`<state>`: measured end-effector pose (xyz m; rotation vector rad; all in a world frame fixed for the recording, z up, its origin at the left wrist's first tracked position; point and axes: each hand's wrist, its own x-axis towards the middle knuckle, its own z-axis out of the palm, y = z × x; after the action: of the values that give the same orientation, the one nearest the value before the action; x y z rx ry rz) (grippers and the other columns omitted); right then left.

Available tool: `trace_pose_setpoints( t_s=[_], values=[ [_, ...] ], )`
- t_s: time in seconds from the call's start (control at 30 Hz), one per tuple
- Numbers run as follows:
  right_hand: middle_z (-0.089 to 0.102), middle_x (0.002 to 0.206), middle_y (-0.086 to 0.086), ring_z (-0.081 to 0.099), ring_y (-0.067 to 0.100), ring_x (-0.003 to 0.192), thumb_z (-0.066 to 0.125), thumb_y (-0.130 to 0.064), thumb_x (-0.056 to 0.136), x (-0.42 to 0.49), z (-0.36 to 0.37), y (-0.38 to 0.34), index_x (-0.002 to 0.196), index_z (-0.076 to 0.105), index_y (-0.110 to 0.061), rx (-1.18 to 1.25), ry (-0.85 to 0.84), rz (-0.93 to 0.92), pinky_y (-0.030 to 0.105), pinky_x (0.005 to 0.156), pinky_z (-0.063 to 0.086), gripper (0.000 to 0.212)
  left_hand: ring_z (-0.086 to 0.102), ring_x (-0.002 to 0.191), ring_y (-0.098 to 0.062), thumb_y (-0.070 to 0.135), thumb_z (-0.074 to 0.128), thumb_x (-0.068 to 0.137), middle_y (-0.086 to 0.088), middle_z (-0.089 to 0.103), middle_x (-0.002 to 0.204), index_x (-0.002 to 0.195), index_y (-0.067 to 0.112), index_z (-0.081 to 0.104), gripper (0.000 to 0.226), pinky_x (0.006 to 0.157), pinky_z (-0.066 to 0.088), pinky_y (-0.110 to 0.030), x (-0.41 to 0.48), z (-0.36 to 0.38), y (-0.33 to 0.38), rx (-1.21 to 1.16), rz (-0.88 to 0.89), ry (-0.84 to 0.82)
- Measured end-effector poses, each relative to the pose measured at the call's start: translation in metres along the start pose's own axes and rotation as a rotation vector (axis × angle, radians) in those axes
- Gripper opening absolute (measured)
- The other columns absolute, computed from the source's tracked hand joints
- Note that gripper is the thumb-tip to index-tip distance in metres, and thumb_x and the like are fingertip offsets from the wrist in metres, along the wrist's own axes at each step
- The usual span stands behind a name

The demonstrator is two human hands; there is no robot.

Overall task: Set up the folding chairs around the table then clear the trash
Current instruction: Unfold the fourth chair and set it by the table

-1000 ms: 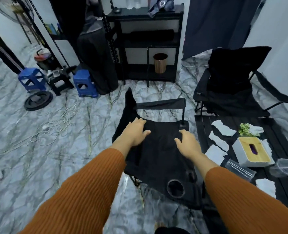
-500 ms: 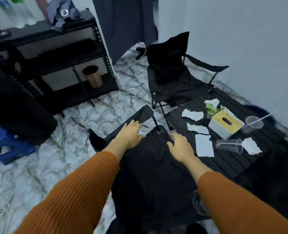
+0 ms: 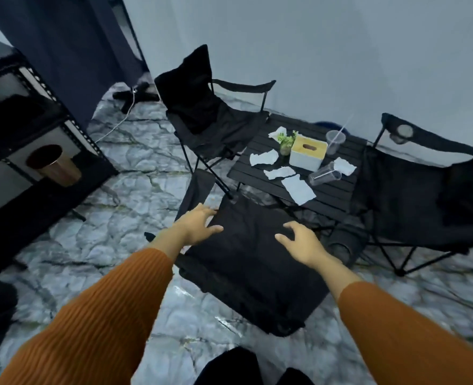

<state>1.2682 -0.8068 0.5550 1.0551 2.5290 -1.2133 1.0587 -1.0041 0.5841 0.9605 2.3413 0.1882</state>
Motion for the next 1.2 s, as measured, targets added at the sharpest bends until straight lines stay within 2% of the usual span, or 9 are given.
trace_pose_setpoints(
  t_s=[0.1, 0.2, 0.3, 0.43, 0.5, 0.57, 0.7, 0.9, 1.2],
  values=[
    [0.053, 0.138, 0.004, 0.05, 0.02, 0.125, 0.059, -0.057, 0.084, -0.039, 0.004, 0.011, 0.132, 0.051, -0.015, 0.114, -0.092, 0.09, 0.036, 0.104, 0.041, 0.064, 0.028, 0.144, -0.027, 0.071, 0.068, 0.065, -0.008, 0.036, 0.153, 0.142, 0.019, 0.042, 0.096, 0.113, 0.033, -0.043, -0.018, -0.006, -0.033, -0.082, -0.091, -0.08],
    [0.058, 0.127, -0.004, 0.054, 0.014, 0.116, 0.056, -0.079, 0.069, -0.083, 0.015, 0.019, 0.118, 0.062, -0.023, 0.205, -0.235, 0.18, 0.033, 0.1, 0.042, 0.074, 0.046, 0.13, -0.025, 0.058, 0.087, 0.049, -0.004, 0.047, 0.141, 0.137, 0.016, 0.048, 0.106, 0.107, 0.039, -0.036, -0.032, -0.009, -0.071, -0.115, -0.158, -0.166],
    [0.059, 0.122, -0.008, 0.054, 0.013, 0.113, 0.048, -0.09, 0.061, -0.118, 0.03, 0.024, 0.114, 0.065, -0.023, 0.203, -0.305, 0.246, 0.034, 0.096, 0.041, 0.087, 0.059, 0.113, -0.024, 0.042, 0.09, 0.051, -0.002, 0.063, 0.118, 0.118, 0.02, 0.063, 0.076, 0.093, 0.046, -0.031, -0.04, -0.008, -0.101, 0.102, -0.157, -0.188],
    [0.065, 0.114, 0.003, 0.062, 0.019, 0.102, 0.067, -0.064, 0.074, -0.15, 0.071, 0.031, 0.11, 0.065, -0.016, 0.142, -0.122, 0.211, 0.038, 0.087, 0.051, 0.06, 0.063, 0.104, -0.025, 0.018, 0.069, 0.082, -0.006, 0.07, 0.108, 0.108, 0.015, 0.069, 0.027, 0.078, 0.043, -0.027, -0.046, 0.003, -0.106, 0.386, -0.049, -0.008],
    [0.063, 0.12, 0.007, 0.062, 0.021, 0.098, 0.064, -0.029, 0.09, -0.156, 0.091, 0.029, 0.121, 0.059, -0.018, -0.01, 0.041, 0.227, 0.033, 0.078, 0.051, 0.034, 0.063, 0.099, -0.027, 0.008, 0.058, 0.087, -0.008, 0.07, 0.103, 0.104, 0.013, 0.069, 0.021, 0.073, 0.041, -0.026, -0.047, 0.009, -0.112, 0.43, -0.002, 0.074],
    [0.064, 0.117, 0.01, 0.06, 0.025, 0.095, 0.051, -0.011, 0.095, -0.16, 0.106, 0.025, 0.123, 0.057, -0.016, -0.065, 0.193, 0.282, 0.031, 0.074, 0.047, 0.03, 0.064, 0.094, -0.029, 0.001, 0.052, 0.086, -0.009, 0.069, 0.098, 0.102, 0.013, 0.069, 0.026, 0.073, 0.044, -0.028, -0.048, 0.015, -0.124, 0.471, 0.014, 0.125],
    [0.066, 0.102, 0.012, 0.049, 0.017, 0.079, 0.043, -0.013, 0.093, -0.15, 0.119, 0.024, 0.111, 0.062, -0.009, 0.099, 0.35, 0.371, 0.024, 0.062, 0.037, 0.026, 0.064, 0.094, -0.03, -0.006, 0.048, 0.085, -0.011, 0.068, 0.102, 0.109, 0.016, 0.066, 0.037, 0.075, 0.048, -0.031, -0.037, 0.014, -0.139, 0.541, 0.072, 0.188],
    [0.063, 0.112, 0.014, 0.063, 0.031, 0.094, 0.044, 0.013, 0.082, -0.117, 0.125, 0.012, 0.119, 0.055, -0.009, -0.211, 0.349, 0.332, 0.046, 0.074, 0.056, 0.044, 0.064, 0.093, -0.031, -0.008, 0.049, 0.081, -0.01, 0.069, 0.101, 0.102, 0.016, 0.067, 0.037, 0.076, 0.052, -0.036, 0.006, -0.013, -0.153, 0.595, 0.15, 0.18],
    [0.063, 0.106, 0.013, 0.06, 0.029, 0.087, 0.048, 0.008, 0.084, -0.094, 0.101, 0.003, 0.111, 0.057, -0.014, -0.28, 0.313, 0.358, 0.037, 0.066, 0.05, 0.036, 0.064, 0.086, -0.033, -0.014, 0.047, 0.076, -0.012, 0.068, 0.093, 0.1, 0.014, 0.066, 0.041, 0.066, 0.052, -0.039, 0.026, -0.029, -0.15, 0.627, 0.255, 0.184]
  ],
)
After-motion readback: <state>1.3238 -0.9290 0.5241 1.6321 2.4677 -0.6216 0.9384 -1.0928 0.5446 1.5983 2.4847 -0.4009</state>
